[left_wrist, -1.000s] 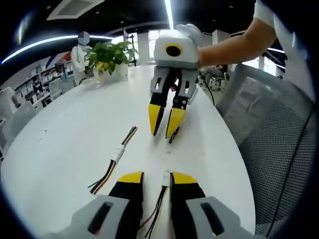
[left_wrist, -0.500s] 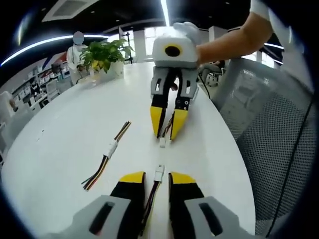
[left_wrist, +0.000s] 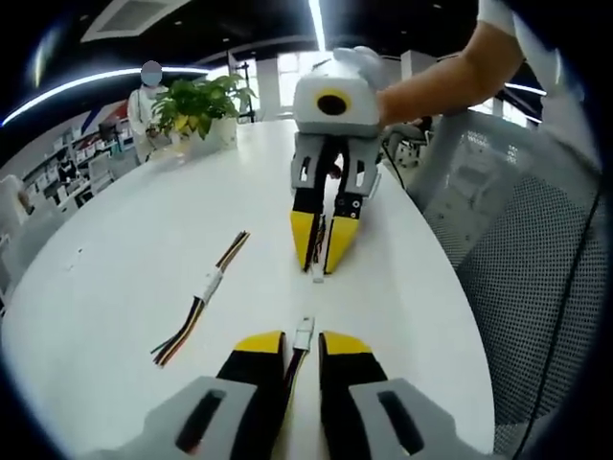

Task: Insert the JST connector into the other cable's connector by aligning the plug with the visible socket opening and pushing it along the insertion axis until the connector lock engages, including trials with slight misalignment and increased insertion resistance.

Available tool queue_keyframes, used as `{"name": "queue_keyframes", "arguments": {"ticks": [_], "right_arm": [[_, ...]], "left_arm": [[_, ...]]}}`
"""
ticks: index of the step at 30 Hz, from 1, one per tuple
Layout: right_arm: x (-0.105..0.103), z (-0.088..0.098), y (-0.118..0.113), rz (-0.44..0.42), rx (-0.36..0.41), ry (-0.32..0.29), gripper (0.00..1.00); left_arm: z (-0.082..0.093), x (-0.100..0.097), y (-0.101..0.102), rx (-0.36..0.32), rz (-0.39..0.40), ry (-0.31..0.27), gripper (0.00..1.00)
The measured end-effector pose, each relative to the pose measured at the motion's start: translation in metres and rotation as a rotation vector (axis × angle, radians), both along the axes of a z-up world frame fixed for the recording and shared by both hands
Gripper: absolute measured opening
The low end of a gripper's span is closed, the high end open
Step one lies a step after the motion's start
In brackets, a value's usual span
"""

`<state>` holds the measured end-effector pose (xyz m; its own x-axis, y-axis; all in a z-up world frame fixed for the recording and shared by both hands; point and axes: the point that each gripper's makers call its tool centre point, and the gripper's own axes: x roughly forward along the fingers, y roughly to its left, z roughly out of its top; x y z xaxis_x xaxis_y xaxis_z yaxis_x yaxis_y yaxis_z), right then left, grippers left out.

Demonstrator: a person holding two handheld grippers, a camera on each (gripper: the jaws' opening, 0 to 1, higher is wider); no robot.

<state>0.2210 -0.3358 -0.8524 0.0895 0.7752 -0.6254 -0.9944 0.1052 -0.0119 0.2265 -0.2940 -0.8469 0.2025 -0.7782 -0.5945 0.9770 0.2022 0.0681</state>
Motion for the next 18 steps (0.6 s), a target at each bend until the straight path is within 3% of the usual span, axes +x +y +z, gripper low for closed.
{"name": "queue_keyframes", "arguments": {"ticks": [18], "right_arm": [[0.0029,0.0050,0.0018,-0.014,0.017,-0.025,0.05]], "left_arm": [[0.0023,-0.0046,-0.0021,-0.001,-0.017,-0.017,0.00]]}}
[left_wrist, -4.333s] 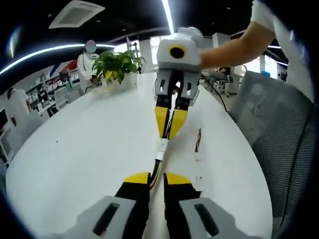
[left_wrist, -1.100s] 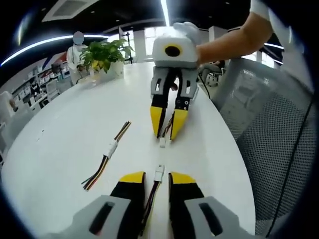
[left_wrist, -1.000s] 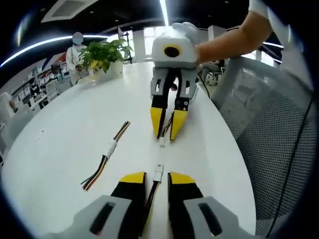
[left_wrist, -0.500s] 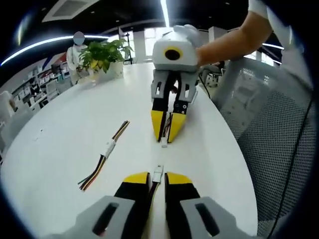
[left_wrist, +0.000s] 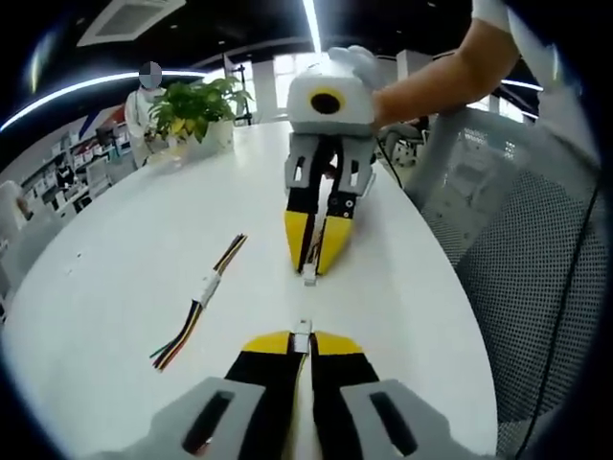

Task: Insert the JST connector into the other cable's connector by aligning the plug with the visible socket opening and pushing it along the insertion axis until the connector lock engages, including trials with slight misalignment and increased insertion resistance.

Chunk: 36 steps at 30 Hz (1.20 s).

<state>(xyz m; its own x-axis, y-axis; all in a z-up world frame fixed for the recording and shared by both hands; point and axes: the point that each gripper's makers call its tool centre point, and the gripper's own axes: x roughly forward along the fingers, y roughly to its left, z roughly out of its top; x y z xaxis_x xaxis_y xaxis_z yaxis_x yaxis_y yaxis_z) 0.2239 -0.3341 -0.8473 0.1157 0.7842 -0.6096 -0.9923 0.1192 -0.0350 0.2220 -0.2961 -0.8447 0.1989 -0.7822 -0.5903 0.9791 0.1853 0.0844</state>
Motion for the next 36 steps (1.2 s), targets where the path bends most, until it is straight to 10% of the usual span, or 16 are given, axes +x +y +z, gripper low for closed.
{"name": "queue_keyframes", "arguments": {"ticks": [36], "right_arm": [[-0.002,0.018,0.021,0.016,0.040,-0.037,0.05]], "left_arm": [[0.016,0.003,-0.011,0.005,-0.027,-0.069,0.00]]}}
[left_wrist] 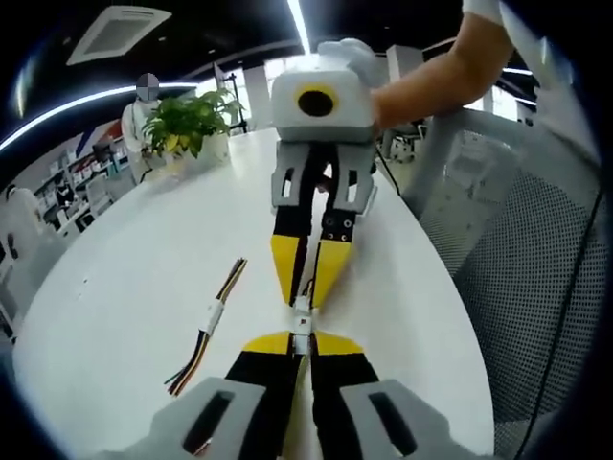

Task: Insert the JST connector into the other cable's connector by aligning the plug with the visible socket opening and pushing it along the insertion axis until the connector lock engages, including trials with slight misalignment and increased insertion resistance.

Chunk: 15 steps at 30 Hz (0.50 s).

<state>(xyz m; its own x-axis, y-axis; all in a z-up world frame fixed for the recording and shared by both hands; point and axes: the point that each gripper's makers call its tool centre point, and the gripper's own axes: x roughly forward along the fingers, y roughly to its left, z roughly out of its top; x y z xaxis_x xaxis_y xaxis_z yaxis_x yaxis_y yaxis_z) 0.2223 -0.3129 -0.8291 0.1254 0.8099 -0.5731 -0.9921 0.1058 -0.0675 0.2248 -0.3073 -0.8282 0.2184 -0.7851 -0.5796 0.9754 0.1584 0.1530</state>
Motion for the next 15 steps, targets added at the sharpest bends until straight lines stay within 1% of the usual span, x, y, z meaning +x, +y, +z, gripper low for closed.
{"name": "queue_keyframes", "arguments": {"ticks": [4,9,15], "right_arm": [[-0.0009,-0.0055,-0.0034,0.002,-0.029,0.002,0.05],[-0.0017,-0.0045,-0.0010,0.010,-0.029,-0.004,0.05],[-0.0012,-0.0040,-0.0005,0.005,-0.027,0.000,0.05]], "left_arm": [[-0.0001,0.0000,0.0005,0.000,0.001,0.000,0.00],[0.0001,0.0003,-0.0002,0.010,-0.006,-0.010,0.00],[-0.0008,-0.0010,-0.0004,0.014,-0.008,-0.008,0.00]]}}
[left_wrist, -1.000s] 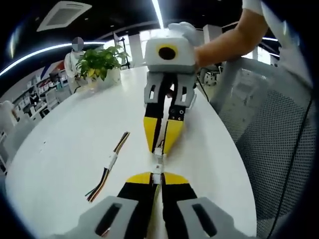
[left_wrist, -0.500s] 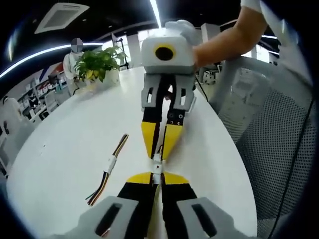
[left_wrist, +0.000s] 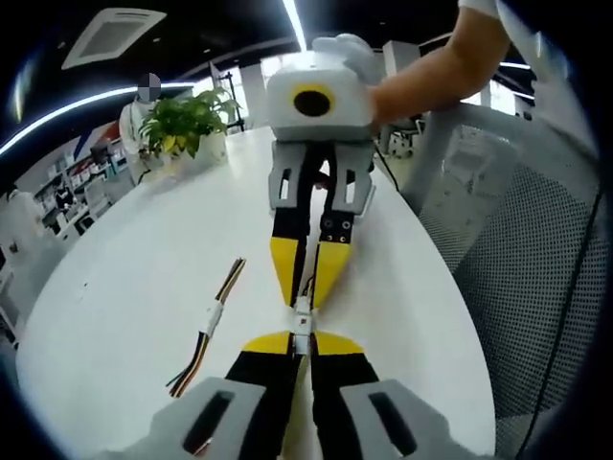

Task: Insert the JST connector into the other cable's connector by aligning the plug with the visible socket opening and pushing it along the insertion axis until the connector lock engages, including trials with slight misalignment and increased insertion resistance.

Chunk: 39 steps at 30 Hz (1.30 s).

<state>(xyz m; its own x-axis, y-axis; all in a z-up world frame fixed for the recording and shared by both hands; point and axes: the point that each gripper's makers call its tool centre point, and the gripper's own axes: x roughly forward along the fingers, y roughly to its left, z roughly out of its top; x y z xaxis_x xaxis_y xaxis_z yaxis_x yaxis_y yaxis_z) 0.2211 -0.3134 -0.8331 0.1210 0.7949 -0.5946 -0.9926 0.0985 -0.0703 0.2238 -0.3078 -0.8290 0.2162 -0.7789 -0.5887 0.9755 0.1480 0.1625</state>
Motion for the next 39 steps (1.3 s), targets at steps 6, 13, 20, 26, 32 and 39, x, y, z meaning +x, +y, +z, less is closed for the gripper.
{"name": "queue_keyframes", "arguments": {"ticks": [6,13,20,26,32,39], "right_arm": [[-0.001,-0.003,0.000,0.004,-0.027,0.006,0.05],[-0.001,-0.005,-0.001,0.009,-0.078,0.013,0.05],[-0.001,-0.008,0.000,0.014,-0.159,0.016,0.05],[-0.001,-0.011,-0.001,0.014,-0.227,0.033,0.04],[0.000,-0.009,-0.003,0.020,-0.267,0.036,0.04],[-0.002,-0.009,-0.003,0.037,-0.294,0.027,0.04]], "left_arm": [[0.000,-0.001,-0.002,0.010,-0.007,-0.009,0.00],[0.000,-0.001,-0.003,0.017,-0.015,-0.016,0.00],[-0.002,-0.001,-0.004,0.048,-0.025,-0.031,0.00],[-0.003,-0.001,-0.005,0.073,-0.038,-0.049,0.00],[0.000,0.000,-0.006,0.063,-0.034,-0.050,0.00],[-0.001,-0.002,-0.008,0.086,-0.052,-0.067,0.00]]}}
